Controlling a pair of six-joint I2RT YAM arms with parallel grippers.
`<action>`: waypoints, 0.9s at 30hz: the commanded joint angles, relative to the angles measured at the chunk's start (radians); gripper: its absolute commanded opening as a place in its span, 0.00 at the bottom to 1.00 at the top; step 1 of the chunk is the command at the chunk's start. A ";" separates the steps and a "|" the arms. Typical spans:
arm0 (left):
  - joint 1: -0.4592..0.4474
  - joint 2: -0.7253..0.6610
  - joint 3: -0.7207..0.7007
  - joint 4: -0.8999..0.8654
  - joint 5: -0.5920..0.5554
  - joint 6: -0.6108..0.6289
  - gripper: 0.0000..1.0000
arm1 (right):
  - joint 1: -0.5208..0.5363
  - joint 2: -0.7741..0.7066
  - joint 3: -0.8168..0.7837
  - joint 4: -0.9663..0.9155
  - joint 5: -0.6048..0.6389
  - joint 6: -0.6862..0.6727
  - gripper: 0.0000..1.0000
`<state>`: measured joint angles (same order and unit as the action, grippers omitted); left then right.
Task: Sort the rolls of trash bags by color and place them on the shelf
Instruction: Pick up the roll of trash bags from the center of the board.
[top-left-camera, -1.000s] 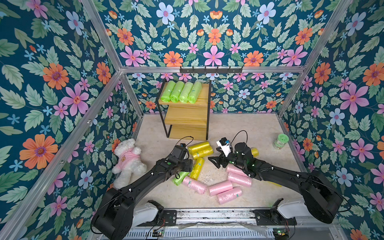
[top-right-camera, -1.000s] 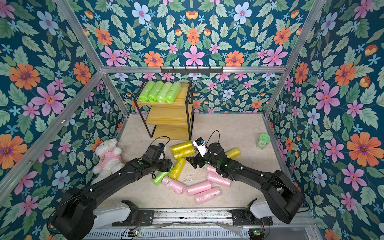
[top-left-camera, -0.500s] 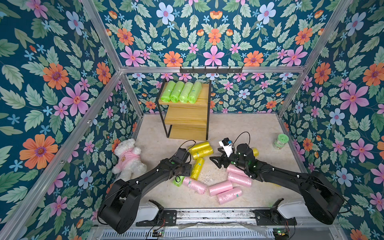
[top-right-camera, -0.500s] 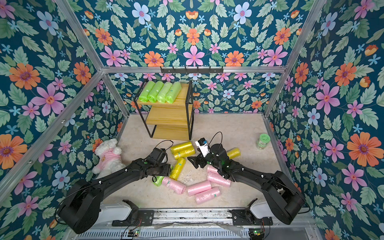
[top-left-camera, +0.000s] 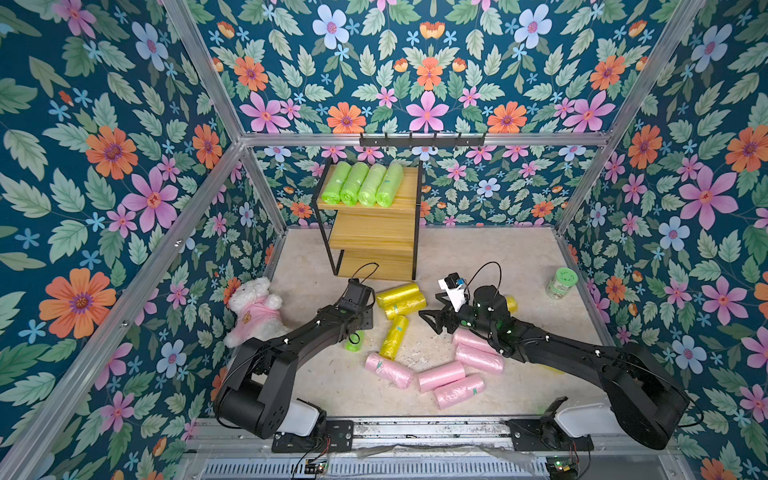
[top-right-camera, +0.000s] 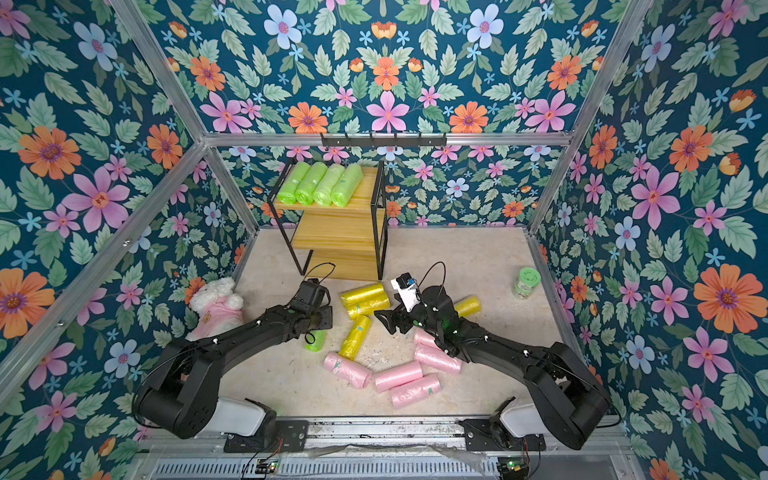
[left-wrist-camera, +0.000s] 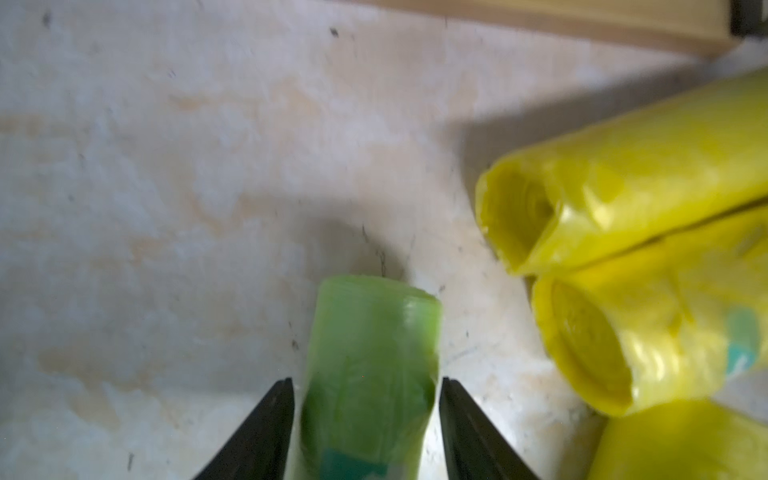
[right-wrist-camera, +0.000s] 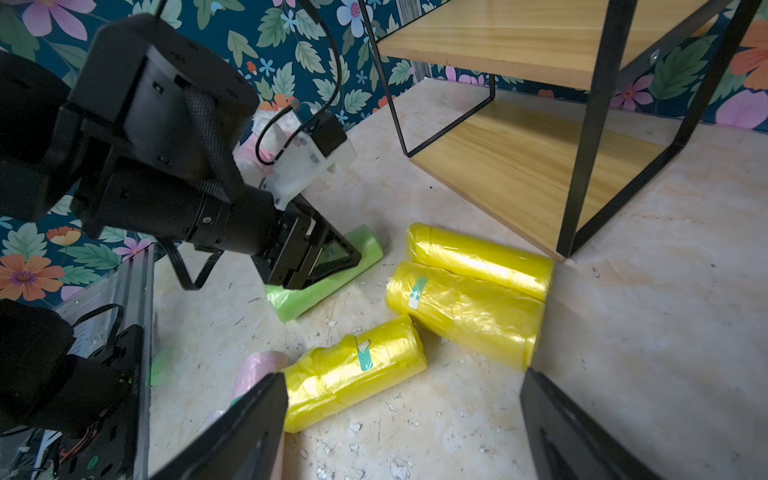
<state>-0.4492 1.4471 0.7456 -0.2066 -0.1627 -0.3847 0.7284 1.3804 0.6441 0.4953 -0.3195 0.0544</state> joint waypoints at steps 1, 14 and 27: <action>0.002 -0.003 0.013 0.024 -0.010 0.028 0.72 | 0.000 -0.016 -0.007 -0.006 0.016 0.001 0.92; -0.005 -0.125 -0.139 0.010 0.049 -0.033 0.84 | 0.000 0.034 -0.002 0.043 -0.008 0.035 0.92; -0.005 -0.086 -0.137 0.046 0.029 -0.043 0.47 | 0.001 0.005 -0.014 0.034 -0.004 0.054 0.92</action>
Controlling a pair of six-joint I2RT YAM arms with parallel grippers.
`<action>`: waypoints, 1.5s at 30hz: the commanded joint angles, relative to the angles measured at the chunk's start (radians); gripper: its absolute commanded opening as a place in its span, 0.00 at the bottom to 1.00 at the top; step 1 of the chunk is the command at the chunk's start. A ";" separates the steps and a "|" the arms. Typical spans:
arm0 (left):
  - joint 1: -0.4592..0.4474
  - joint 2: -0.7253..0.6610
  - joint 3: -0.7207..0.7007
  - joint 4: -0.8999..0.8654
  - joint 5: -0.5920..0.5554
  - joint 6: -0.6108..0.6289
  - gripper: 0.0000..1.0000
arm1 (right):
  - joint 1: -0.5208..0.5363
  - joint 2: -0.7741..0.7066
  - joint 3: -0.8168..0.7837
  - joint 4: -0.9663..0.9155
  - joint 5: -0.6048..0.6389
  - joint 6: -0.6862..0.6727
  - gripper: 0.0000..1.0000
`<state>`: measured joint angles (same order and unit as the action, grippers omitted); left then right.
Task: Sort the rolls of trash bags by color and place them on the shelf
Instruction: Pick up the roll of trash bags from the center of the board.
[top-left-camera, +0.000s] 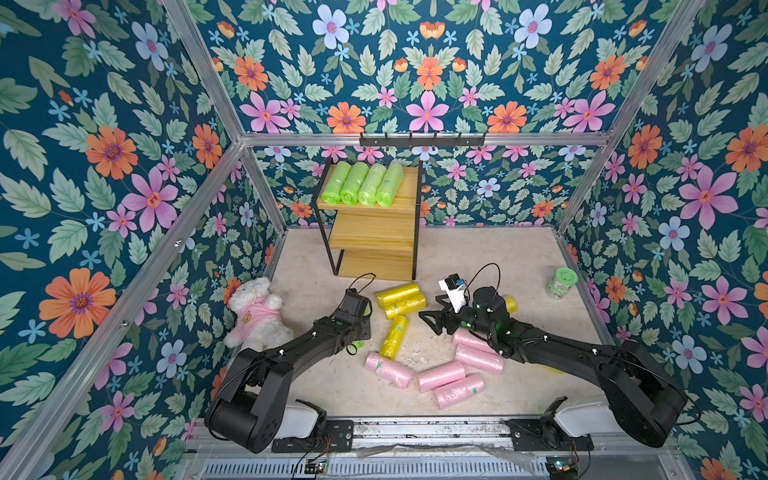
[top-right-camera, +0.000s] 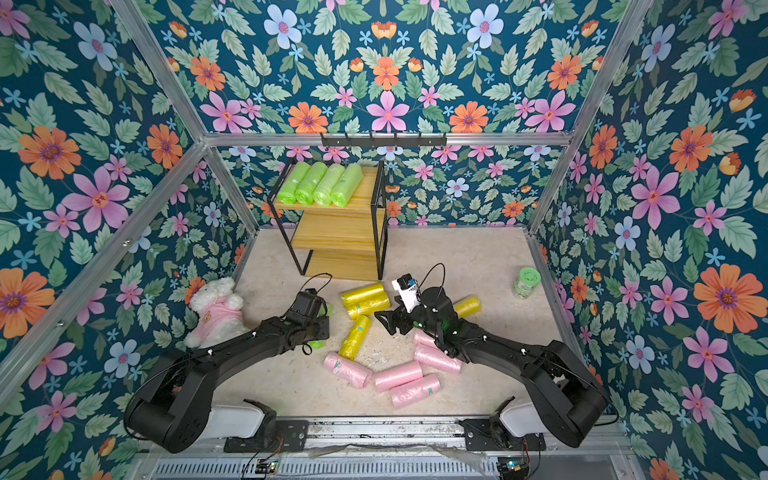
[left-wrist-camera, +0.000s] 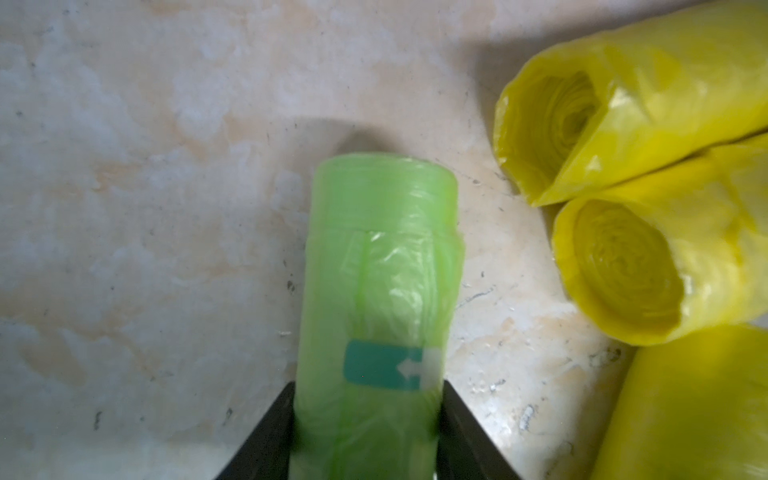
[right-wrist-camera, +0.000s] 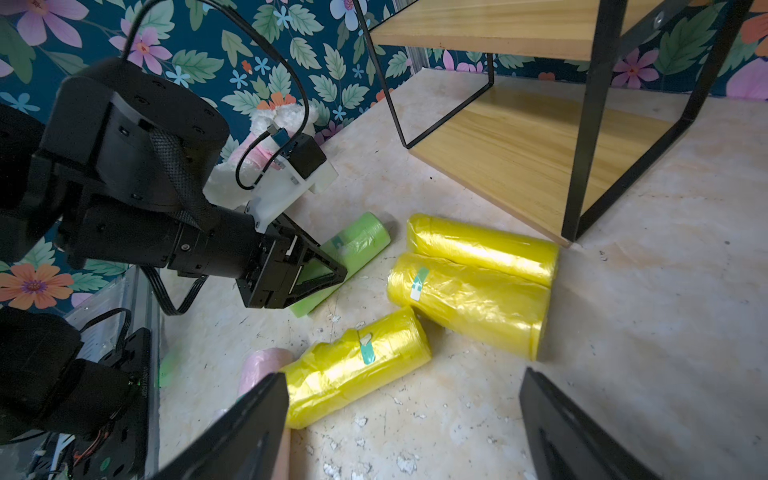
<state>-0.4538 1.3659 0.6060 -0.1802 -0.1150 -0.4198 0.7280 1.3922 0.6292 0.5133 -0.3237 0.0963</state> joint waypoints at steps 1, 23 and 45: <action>0.000 -0.011 0.004 0.019 -0.020 -0.007 0.45 | 0.000 -0.009 0.002 0.015 0.001 0.013 0.92; -0.134 -0.269 0.518 -0.210 0.058 0.201 0.39 | -0.147 -0.159 0.073 0.006 -0.113 0.052 0.92; -0.132 0.409 1.562 -0.342 -0.064 0.396 0.39 | -0.164 -0.212 0.131 -0.056 -0.100 0.043 0.93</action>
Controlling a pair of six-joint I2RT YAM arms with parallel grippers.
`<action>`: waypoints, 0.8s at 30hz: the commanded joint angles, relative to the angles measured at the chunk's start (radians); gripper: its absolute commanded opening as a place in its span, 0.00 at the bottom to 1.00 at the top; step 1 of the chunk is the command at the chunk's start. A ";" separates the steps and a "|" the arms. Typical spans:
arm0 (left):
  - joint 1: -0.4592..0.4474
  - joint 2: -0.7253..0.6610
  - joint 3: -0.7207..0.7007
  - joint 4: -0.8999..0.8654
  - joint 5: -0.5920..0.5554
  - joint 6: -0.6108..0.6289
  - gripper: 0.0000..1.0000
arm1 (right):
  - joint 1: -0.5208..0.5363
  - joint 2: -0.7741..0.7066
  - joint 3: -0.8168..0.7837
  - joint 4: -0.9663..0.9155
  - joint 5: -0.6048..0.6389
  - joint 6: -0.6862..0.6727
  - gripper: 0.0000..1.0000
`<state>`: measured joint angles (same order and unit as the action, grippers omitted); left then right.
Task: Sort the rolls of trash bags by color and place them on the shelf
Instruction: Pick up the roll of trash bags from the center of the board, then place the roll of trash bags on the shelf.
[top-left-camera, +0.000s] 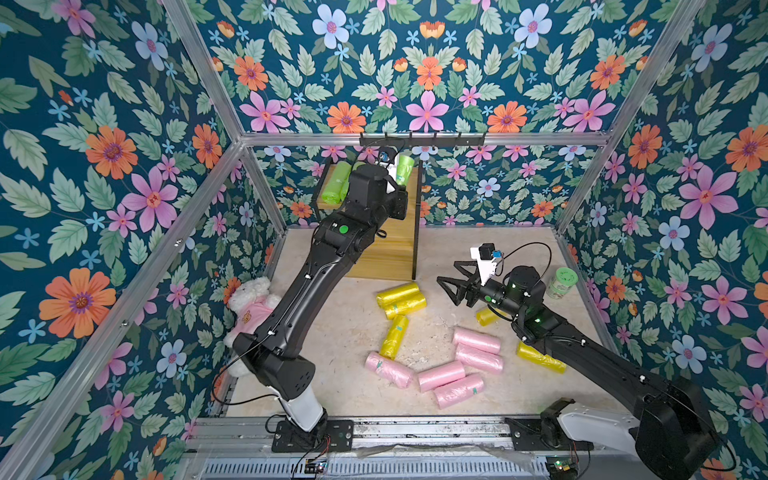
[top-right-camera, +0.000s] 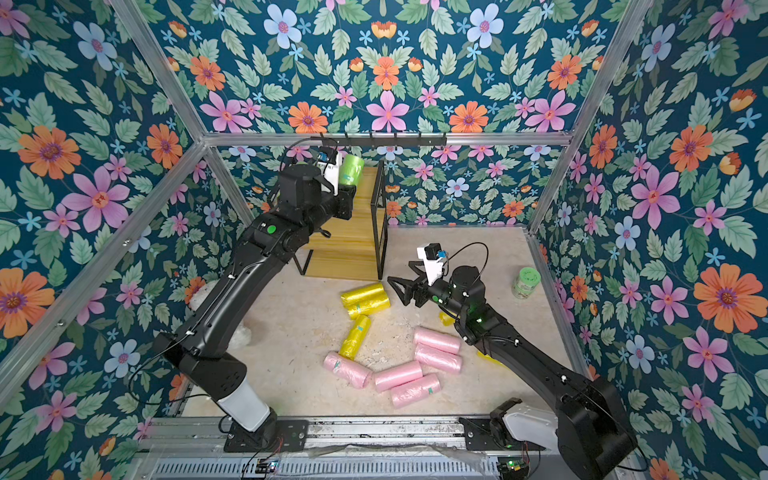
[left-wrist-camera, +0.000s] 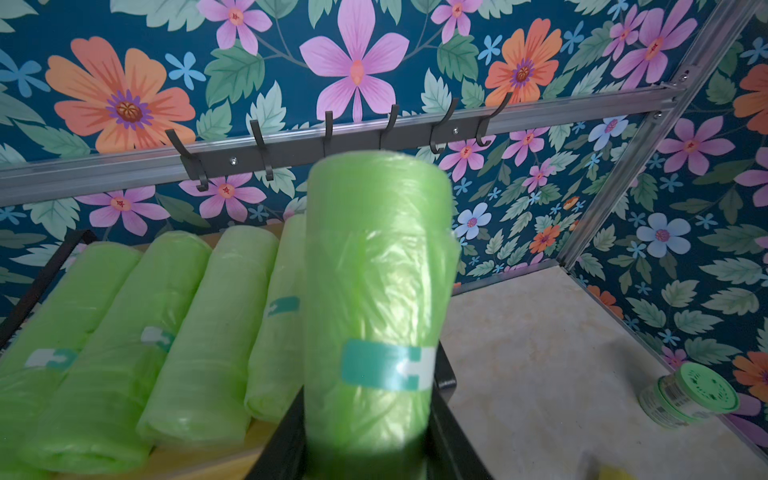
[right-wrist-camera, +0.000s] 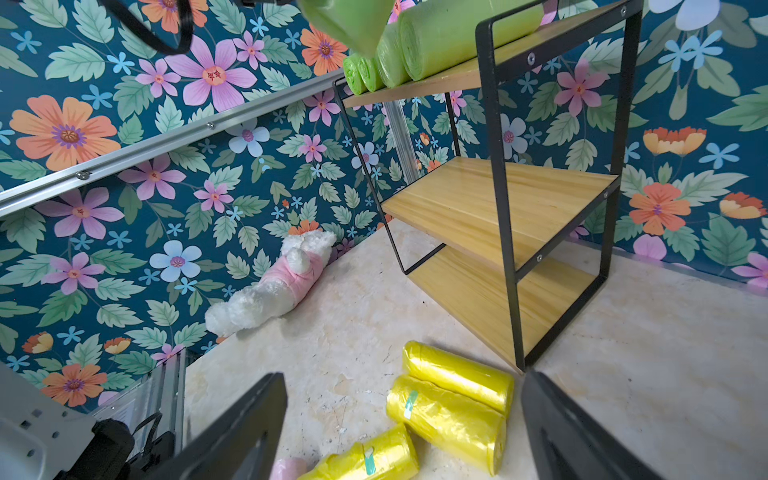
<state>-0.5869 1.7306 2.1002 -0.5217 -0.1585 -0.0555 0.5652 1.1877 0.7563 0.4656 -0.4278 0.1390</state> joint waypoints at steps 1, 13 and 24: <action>0.001 0.072 0.101 -0.005 -0.019 0.034 0.40 | -0.002 -0.008 0.003 -0.009 0.005 0.001 0.93; 0.009 0.216 0.240 -0.021 -0.013 0.016 0.43 | -0.004 -0.031 -0.024 -0.007 0.027 0.005 0.93; 0.015 0.264 0.264 -0.015 -0.029 0.013 0.52 | -0.010 -0.034 -0.034 -0.008 0.040 0.008 0.93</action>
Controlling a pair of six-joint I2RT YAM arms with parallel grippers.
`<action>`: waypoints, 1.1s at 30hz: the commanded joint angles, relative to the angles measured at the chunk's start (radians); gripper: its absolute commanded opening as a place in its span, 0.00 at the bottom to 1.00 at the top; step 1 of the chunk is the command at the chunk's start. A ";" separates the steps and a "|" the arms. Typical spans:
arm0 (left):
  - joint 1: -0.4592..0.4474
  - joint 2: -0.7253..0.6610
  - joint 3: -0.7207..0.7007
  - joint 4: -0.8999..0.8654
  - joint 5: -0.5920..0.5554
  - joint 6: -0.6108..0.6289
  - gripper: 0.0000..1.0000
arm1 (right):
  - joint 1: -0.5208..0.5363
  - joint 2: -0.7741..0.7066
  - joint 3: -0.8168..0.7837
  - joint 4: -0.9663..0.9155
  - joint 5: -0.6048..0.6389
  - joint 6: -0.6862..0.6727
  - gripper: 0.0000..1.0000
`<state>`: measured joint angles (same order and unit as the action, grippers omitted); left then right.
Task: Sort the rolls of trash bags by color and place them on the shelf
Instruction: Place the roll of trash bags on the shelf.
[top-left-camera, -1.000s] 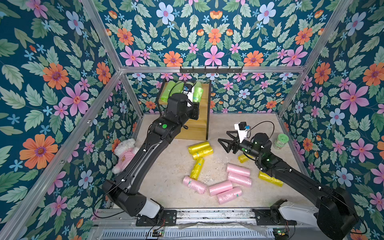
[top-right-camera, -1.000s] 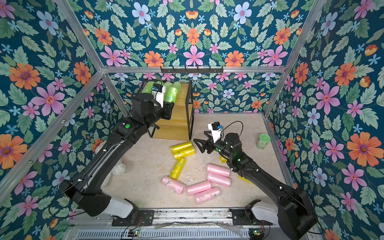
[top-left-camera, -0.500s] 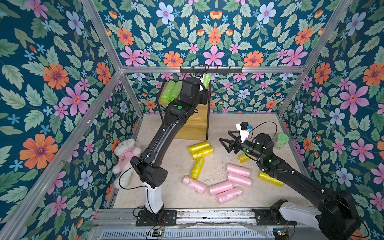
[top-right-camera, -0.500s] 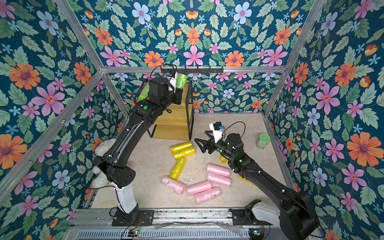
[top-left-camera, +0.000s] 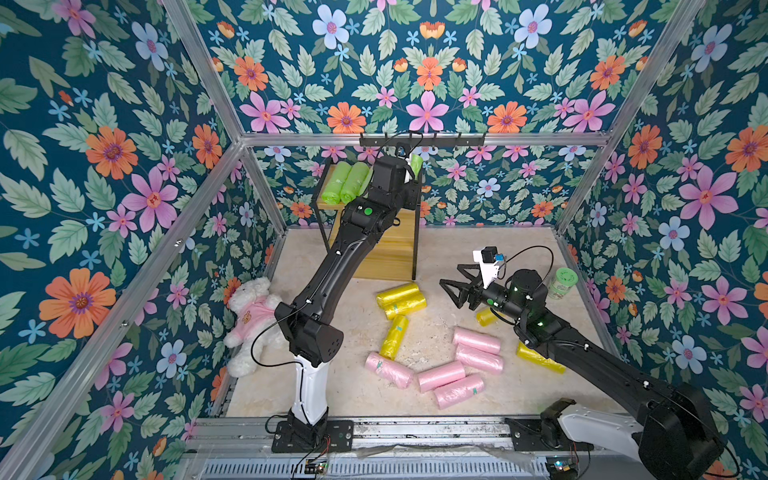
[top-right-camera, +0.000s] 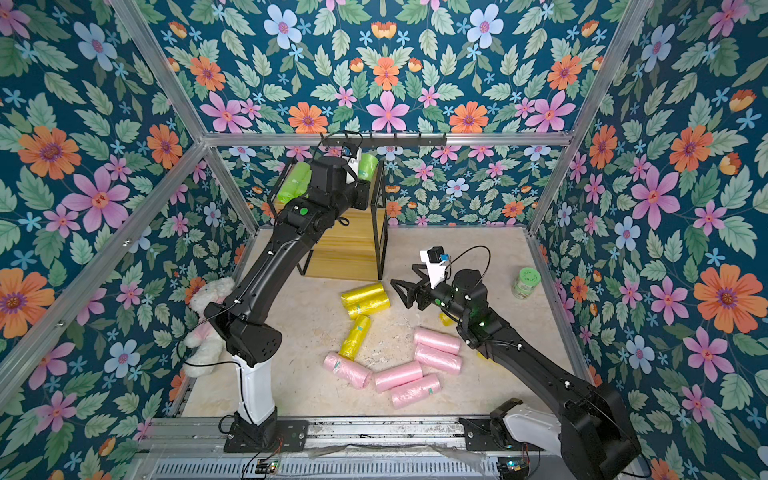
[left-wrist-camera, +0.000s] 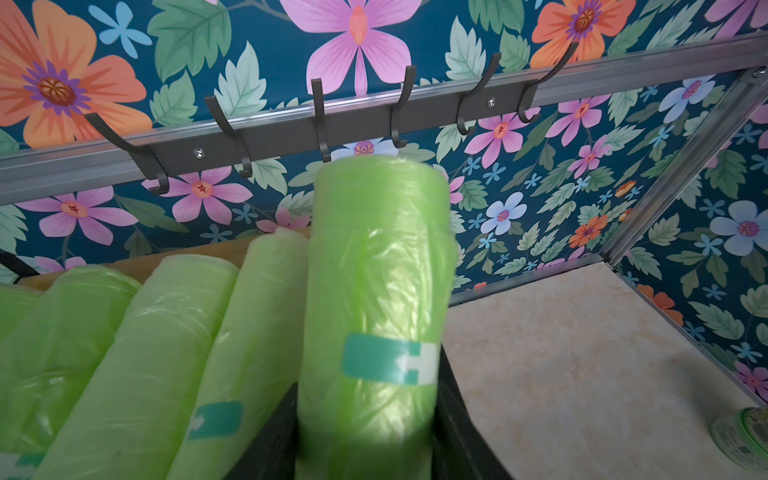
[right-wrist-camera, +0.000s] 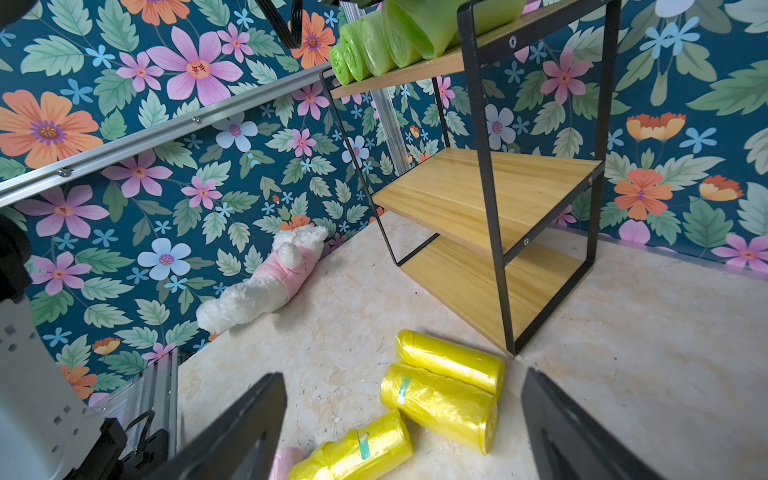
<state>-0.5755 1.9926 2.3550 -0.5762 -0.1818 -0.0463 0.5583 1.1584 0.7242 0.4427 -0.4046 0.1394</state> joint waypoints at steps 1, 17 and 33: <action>0.005 0.005 0.010 0.039 -0.004 0.003 0.53 | -0.003 -0.005 -0.002 0.014 0.018 0.007 0.93; 0.013 0.028 0.048 0.047 0.031 0.004 0.56 | -0.010 0.007 -0.006 0.018 0.020 0.020 0.93; 0.011 -0.388 -0.457 0.264 0.212 -0.061 0.70 | -0.009 0.042 -0.037 -0.130 0.167 0.050 0.91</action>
<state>-0.5640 1.6825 2.0060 -0.4160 -0.0353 -0.0647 0.5488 1.1927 0.6888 0.3744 -0.3042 0.1799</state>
